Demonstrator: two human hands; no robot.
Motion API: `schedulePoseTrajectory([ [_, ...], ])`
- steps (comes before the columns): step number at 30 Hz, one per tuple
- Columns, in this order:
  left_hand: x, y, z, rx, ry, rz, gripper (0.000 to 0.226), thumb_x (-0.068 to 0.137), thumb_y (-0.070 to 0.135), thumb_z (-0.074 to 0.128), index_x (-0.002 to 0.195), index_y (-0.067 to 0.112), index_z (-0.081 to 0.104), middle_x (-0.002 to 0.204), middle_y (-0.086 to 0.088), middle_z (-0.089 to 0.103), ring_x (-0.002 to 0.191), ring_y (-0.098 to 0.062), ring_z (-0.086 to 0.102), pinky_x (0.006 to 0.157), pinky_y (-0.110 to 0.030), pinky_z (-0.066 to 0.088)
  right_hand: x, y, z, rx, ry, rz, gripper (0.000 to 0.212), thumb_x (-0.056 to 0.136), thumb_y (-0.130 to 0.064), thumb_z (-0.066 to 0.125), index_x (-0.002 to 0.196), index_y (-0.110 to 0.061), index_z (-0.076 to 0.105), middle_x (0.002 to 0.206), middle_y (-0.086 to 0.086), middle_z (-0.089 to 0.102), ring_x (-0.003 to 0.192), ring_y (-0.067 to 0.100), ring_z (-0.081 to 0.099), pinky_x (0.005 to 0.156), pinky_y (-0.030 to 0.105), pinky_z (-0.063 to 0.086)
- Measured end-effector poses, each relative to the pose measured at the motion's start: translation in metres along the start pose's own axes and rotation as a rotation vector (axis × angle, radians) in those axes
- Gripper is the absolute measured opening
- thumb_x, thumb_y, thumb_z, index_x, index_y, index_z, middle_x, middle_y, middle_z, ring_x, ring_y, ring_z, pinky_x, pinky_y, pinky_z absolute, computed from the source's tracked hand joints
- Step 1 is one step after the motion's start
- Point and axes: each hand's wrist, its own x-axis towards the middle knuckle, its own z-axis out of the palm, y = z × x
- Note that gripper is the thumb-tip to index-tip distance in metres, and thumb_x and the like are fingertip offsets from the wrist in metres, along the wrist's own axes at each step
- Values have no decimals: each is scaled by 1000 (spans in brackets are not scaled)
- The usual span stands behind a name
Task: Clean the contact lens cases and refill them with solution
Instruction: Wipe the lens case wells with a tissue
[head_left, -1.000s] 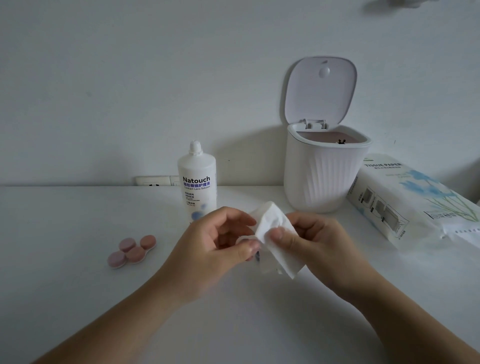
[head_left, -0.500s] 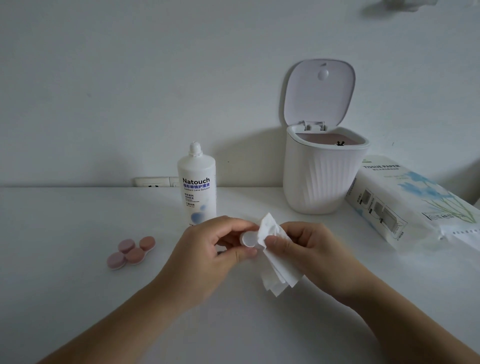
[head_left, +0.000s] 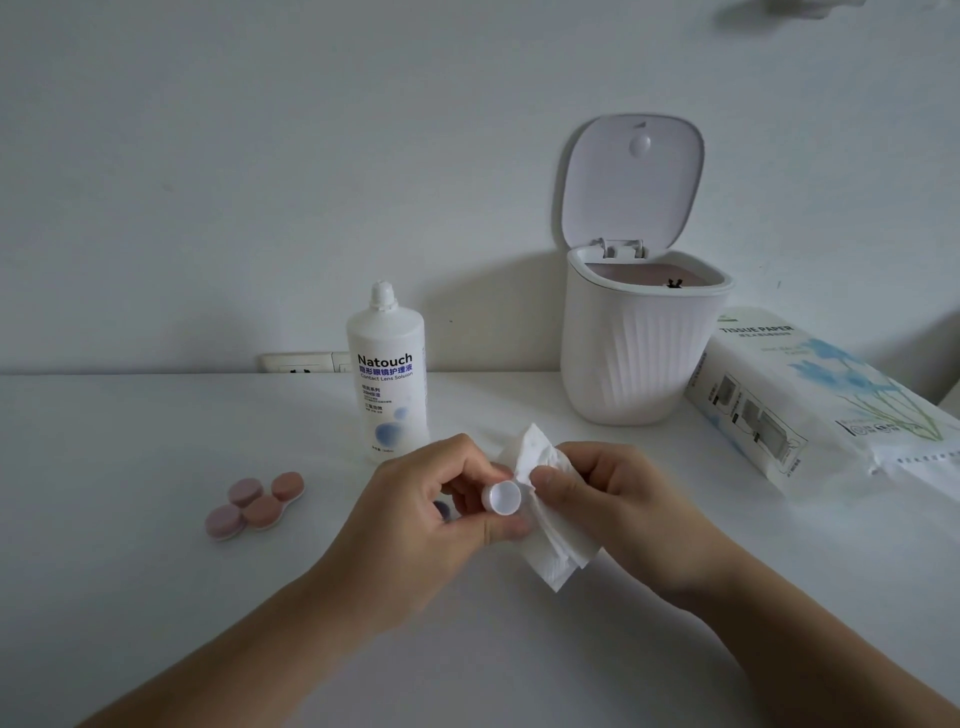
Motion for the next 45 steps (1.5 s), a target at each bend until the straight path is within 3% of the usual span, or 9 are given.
schedulePoseTrajectory([
  [7, 4, -1, -14, 16, -163, 38, 35, 87, -1, 74, 109, 25, 74, 93, 18, 76, 90, -4, 72, 78, -12, 52, -4, -2, -1, -142, -176, 30, 37, 94, -30, 62, 62, -18, 50, 60, -10, 37, 55, 8, 32, 52, 19, 28],
  [16, -4, 2, -2, 29, 7, 92, 26, 72, 19, 89, 75, 24, 64, 72, 16, 68, 65, -4, 59, 59, -20, 46, -2, -3, 0, -17, 20, 3, 47, 88, -40, 63, 84, 7, 63, 72, 11, 55, 66, 20, 47, 63, 36, 35],
  [20, 1, -1, -5, 35, 3, 66, 21, 78, 24, 85, 81, 29, 65, 76, 9, 69, 74, -10, 64, 62, -27, 50, 0, 1, -2, -68, 34, -1, 43, 88, -44, 65, 85, -1, 70, 72, 12, 61, 65, 17, 51, 62, 34, 39],
  [24, 4, -7, -9, 21, -18, 43, 24, 79, 21, 85, 92, 32, 68, 78, 15, 69, 75, -7, 65, 67, -15, 49, 0, 2, -6, -1, 31, -20, 29, 90, -38, 70, 91, -11, 77, 75, 17, 73, 59, 22, 68, 57, 32, 51],
  [29, 10, -17, -17, -117, 67, -64, 26, 67, 45, 82, 88, 36, 70, 77, 11, 70, 72, -7, 64, 66, -29, 58, 4, 7, -12, 42, 362, -124, 15, 96, -16, 66, 88, -11, 78, 72, 23, 69, 54, 23, 63, 51, 34, 52],
  [32, 13, -21, -21, -148, 81, -80, 27, 66, 47, 81, 87, 35, 71, 79, 10, 72, 73, -4, 65, 65, -19, 53, 7, 11, -25, 5, 577, -129, 16, 97, -15, 65, 86, -16, 77, 70, 15, 66, 60, 14, 57, 53, 29, 47],
  [37, 18, -25, -26, -216, 73, -119, 28, 65, 46, 83, 87, 31, 72, 77, 10, 71, 70, -4, 62, 64, -16, 49, 6, 17, -44, -204, 747, -116, 13, 91, -27, 63, 83, -27, 73, 63, -9, 61, 54, 1, 49, 48, 13, 40],
  [41, 19, -26, -27, -265, 68, -136, 29, 64, 47, 83, 84, 29, 73, 75, 9, 70, 68, -5, 60, 65, -17, 48, 2, 9, -55, -557, 740, -190, 26, 93, -8, 61, 96, -30, 76, 84, -15, 67, 82, -6, 60, 64, 7, 42],
  [45, 20, -26, -28, -267, 66, -143, 29, 63, 48, 83, 84, 30, 73, 74, 9, 70, 67, -5, 59, 64, -16, 47, -9, 9, -63, -973, 617, -250, 29, 87, 4, 64, 100, -18, 78, 94, -4, 67, 85, 16, 62, 66, 32, 52],
])
